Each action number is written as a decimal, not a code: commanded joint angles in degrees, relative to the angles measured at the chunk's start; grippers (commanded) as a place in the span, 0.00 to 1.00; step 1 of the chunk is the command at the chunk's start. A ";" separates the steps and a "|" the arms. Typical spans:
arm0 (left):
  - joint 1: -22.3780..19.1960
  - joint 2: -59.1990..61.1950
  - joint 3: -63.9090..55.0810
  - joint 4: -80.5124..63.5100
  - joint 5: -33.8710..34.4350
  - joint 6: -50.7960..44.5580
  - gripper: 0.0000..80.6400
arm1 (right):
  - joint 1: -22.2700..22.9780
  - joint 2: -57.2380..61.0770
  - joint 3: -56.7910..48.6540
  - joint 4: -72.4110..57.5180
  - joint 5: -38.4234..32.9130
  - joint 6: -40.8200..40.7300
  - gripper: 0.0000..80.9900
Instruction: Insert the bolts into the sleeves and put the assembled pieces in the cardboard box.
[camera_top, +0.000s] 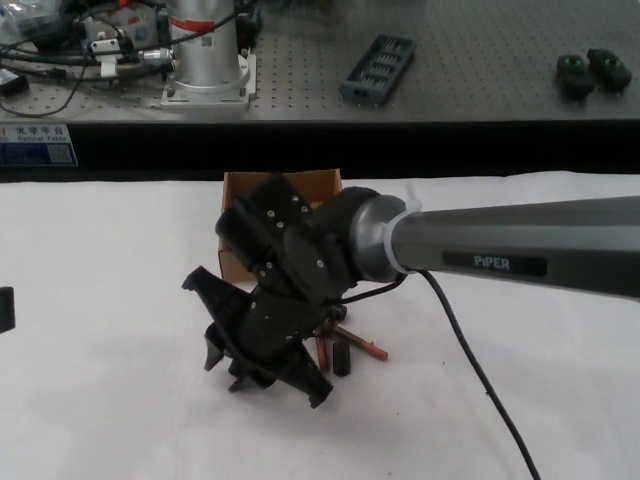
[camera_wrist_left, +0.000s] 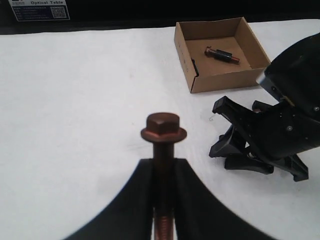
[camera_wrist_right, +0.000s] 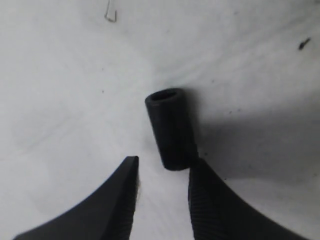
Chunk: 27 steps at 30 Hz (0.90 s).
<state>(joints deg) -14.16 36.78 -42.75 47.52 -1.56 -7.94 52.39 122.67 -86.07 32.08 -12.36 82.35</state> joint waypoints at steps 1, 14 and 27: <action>0.23 -0.81 -0.85 -0.50 -0.31 0.66 0.01 | -0.95 0.03 -0.88 0.08 1.17 2.59 0.33; 0.23 -0.81 -0.85 -0.50 -0.31 0.66 0.01 | -2.21 0.03 -0.88 3.29 -0.72 -5.75 0.33; 0.23 -0.81 -0.85 -1.29 -0.31 1.69 0.01 | 0.43 -4.98 -0.88 9.73 -5.12 -26.21 0.32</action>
<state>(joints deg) -14.16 36.78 -42.75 47.39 -1.56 -7.31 53.08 120.72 -86.30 40.91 -18.59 62.21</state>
